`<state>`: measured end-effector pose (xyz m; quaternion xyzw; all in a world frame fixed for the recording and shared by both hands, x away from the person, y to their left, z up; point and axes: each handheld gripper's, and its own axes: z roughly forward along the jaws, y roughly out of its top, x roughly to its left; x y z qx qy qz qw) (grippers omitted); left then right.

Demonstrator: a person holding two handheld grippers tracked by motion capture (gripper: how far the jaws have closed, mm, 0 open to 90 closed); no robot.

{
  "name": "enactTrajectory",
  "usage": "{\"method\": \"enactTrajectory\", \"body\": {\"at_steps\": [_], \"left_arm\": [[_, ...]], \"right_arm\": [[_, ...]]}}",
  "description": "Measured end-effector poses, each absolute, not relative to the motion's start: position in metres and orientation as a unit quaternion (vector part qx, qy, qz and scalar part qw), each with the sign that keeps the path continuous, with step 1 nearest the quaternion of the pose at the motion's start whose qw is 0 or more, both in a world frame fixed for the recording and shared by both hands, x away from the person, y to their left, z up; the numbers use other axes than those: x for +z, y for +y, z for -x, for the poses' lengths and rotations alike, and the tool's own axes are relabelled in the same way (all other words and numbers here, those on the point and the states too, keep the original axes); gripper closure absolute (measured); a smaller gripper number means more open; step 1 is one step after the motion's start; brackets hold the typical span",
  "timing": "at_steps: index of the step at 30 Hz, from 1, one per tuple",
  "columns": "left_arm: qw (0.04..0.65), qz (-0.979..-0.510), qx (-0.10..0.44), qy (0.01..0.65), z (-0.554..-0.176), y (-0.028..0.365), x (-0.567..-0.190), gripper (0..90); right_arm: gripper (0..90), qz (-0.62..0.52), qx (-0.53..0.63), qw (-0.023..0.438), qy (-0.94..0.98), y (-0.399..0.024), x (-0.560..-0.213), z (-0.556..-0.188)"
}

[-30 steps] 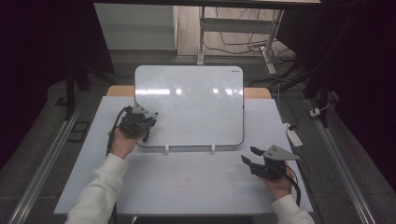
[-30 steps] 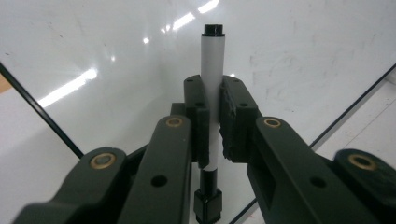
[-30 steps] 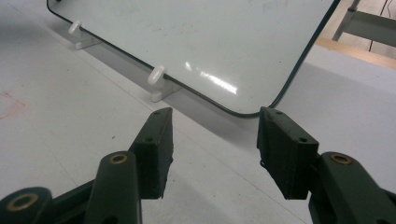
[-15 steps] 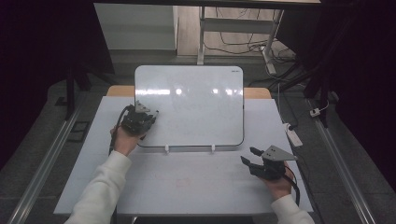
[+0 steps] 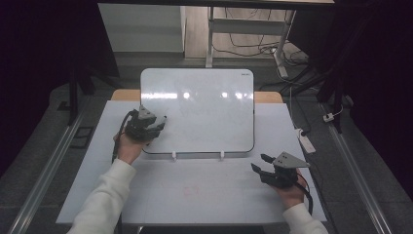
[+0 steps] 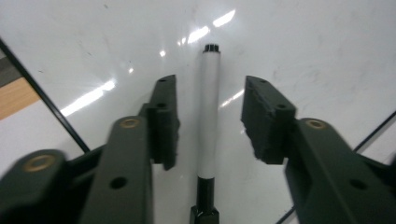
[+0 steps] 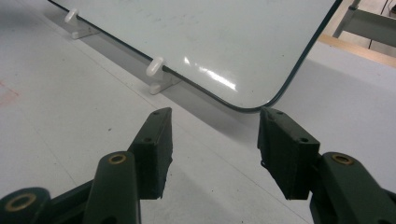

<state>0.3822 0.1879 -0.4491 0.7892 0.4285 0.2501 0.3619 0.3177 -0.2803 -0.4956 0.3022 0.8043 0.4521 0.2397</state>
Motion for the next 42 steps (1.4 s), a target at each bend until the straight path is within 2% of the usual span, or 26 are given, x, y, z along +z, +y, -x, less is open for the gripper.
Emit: {"method": "enactTrajectory", "body": {"at_steps": [3, 14, 29, 42], "left_arm": [[0.385, -0.781, 0.249, 0.425, -0.372, 0.193, -0.445, 45.5], [0.425, -0.77, 0.235, 0.415, -0.326, 0.218, -0.443, 37.0], [0.443, -0.786, 0.168, 0.397, -0.263, 0.234, -0.483, 33.1], [0.431, -0.793, 0.16, 0.4, -0.253, 0.236, -0.502, 32.2]], "right_arm": [[44.5, -0.301, 0.452, 0.238, 0.806, -0.281, -0.496, -0.318], [43.9, -0.306, 0.447, 0.228, 0.809, -0.283, -0.498, -0.321], [40.1, -0.294, 0.457, 0.219, 0.81, -0.302, -0.501, -0.318], [38.3, -0.289, 0.456, 0.217, 0.813, -0.307, -0.505, -0.319]]}}
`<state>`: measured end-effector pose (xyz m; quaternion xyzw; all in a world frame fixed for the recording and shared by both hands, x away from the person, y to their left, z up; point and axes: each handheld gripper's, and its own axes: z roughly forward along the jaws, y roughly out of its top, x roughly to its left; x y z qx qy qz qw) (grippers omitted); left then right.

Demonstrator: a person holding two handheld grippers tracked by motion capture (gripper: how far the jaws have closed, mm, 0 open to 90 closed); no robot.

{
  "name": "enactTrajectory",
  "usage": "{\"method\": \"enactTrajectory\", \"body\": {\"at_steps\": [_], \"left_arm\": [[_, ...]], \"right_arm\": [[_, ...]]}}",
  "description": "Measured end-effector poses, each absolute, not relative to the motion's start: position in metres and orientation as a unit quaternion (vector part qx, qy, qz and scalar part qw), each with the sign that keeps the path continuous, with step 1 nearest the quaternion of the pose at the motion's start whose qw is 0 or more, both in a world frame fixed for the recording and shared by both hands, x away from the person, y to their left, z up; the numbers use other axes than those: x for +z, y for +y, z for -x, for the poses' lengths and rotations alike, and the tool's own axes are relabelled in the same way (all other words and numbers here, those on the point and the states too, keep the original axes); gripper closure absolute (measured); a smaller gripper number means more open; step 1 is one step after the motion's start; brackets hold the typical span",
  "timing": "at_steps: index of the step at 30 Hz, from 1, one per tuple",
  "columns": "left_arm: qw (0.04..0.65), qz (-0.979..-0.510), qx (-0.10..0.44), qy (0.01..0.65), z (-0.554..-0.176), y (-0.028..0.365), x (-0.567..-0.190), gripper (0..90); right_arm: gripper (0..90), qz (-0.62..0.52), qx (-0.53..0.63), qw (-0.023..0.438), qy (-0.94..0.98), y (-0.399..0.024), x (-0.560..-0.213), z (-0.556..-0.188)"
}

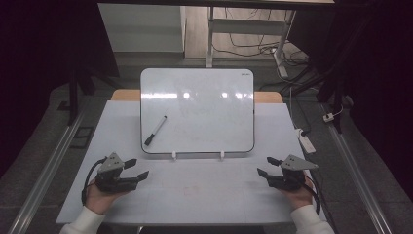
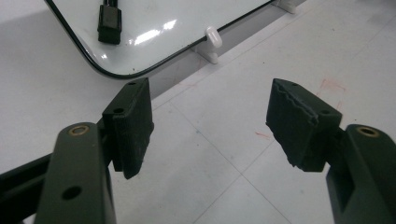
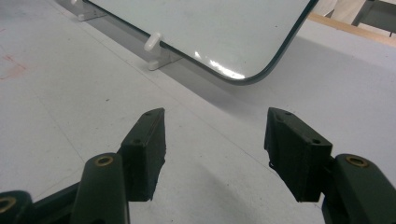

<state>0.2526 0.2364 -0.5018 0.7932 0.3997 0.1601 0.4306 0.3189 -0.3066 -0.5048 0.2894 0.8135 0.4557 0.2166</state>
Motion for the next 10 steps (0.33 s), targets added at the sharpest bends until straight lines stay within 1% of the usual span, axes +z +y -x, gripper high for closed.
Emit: {"method": "enactTrajectory", "body": {"at_steps": [10], "left_arm": [[0.431, -0.791, 0.163, 0.403, -0.2525, 0.2383, -0.5029, 31.7]], "right_arm": [[38.2, -0.287, 0.457, 0.218, 0.813, -0.3058, -0.5048, -0.3188]]}}
